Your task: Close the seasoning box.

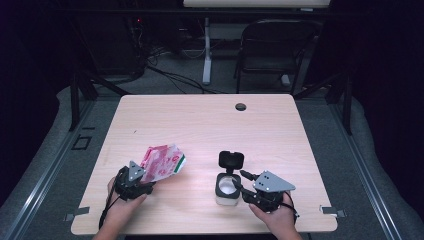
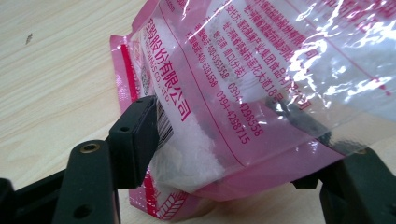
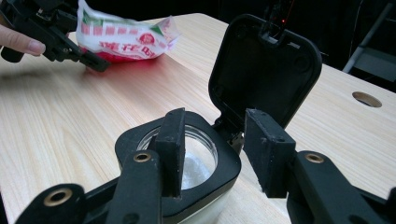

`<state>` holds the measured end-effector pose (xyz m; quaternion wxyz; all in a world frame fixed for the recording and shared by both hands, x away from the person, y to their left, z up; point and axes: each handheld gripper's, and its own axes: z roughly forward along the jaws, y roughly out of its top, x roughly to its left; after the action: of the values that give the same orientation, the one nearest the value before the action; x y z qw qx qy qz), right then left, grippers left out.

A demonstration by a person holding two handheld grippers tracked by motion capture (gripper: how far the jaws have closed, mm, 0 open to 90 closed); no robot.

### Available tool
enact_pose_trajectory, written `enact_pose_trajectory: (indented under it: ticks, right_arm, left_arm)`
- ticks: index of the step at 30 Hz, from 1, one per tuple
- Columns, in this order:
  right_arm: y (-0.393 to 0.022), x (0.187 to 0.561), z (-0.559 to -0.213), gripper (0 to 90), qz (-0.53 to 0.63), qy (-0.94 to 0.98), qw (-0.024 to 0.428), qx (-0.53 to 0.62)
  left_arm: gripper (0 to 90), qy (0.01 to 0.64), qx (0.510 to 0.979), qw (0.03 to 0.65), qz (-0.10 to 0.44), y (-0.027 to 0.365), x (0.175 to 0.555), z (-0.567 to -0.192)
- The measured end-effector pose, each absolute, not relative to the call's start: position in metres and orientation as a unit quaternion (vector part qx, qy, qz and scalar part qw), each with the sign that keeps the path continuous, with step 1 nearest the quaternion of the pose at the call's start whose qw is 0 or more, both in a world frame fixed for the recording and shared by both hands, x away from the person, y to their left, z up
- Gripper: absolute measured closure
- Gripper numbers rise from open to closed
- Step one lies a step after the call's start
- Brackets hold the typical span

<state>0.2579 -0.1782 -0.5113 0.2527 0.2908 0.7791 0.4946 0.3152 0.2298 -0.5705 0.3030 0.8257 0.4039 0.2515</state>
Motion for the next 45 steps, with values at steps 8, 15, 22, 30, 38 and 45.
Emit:
enact_pose_trajectory:
  ticks: [8, 15, 22, 30, 38, 45]
  right_arm:
    - [-0.179, 0.258, -0.511, 58.6, 0.495, 0.779, 0.253, 0.291]
    - [-0.180, 0.258, -0.511, 58.3, 0.497, 0.777, 0.253, 0.292]
    - [-0.180, 0.258, -0.511, 58.0, 0.497, 0.777, 0.253, 0.293]
    - [-0.180, 0.258, -0.511, 57.5, 0.496, 0.776, 0.253, 0.295]
    - [-0.183, 0.261, -0.511, 55.9, 0.497, 0.773, 0.250, 0.305]
    - [-0.183, 0.263, -0.511, 53.6, 0.500, 0.769, 0.251, 0.309]
  left_arm:
    - [34.0, 0.387, 0.837, 0.282, 0.264, 0.222, 0.310, -0.573]
    - [34.2, 0.359, 0.852, 0.261, 0.277, 0.212, 0.304, -0.570]
    - [34.6, 0.348, 0.860, 0.268, 0.261, 0.210, 0.296, -0.561]
    - [34.9, 0.346, 0.858, 0.285, 0.251, 0.214, 0.288, -0.556]
    - [35.3, 0.349, 0.852, 0.306, 0.241, 0.216, 0.277, -0.551]
    - [35.4, 0.350, 0.851, 0.313, 0.235, 0.216, 0.274, -0.551]
